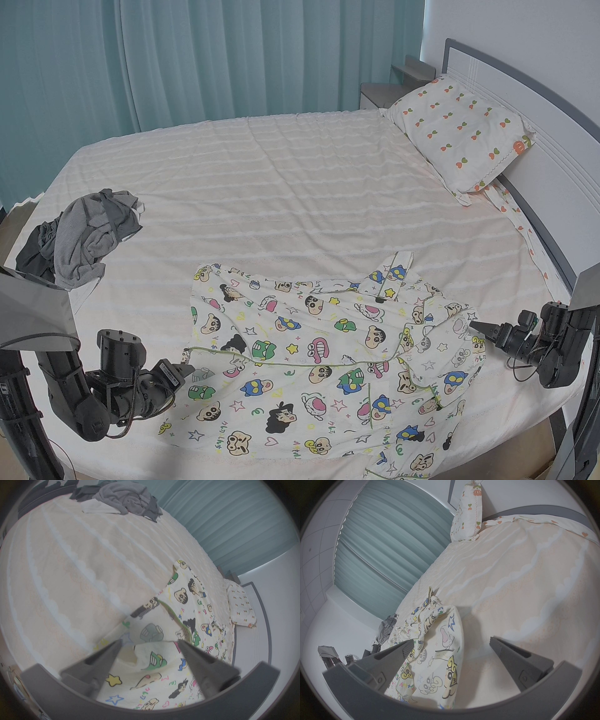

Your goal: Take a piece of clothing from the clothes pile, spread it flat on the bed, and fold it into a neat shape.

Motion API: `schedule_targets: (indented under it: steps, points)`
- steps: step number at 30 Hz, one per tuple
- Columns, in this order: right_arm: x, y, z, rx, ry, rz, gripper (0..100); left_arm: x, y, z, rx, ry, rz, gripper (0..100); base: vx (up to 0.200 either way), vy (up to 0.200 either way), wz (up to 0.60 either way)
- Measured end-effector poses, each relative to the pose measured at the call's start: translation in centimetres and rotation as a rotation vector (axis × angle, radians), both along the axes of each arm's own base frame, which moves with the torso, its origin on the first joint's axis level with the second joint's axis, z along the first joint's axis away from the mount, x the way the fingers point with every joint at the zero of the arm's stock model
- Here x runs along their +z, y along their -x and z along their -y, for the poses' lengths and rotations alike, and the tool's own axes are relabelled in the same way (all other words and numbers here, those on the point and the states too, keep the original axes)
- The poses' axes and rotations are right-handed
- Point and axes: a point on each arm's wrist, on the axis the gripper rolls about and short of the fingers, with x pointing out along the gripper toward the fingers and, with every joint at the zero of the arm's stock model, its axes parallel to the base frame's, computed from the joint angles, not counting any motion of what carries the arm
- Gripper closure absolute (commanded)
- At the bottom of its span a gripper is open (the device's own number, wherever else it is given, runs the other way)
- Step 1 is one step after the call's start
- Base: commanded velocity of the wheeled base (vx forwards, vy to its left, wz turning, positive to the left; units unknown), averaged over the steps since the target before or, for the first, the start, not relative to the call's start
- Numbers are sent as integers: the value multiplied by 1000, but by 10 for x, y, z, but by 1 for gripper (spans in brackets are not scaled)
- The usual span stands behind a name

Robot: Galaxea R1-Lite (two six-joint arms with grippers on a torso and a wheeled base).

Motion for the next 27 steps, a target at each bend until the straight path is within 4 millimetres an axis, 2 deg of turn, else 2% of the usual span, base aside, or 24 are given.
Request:
schedule_targets:
  steps: [5,11,12,27]
  points:
    - [0,0,0,0,-1,0,0,-1,1,1,-43,32,-16,0,0,0,0]
    - [0,0,0,0,0,1,0,-6,-9,4,-52,34,-12,0,0,0,0]
    - [0,0,0,0,0,1,0,-7,-10,4,-53,32,-14,100,0,0,0]
    - [0,0,0,0,0,0,0,-17,-12,3,-54,-18,-34,100,0,0,0]
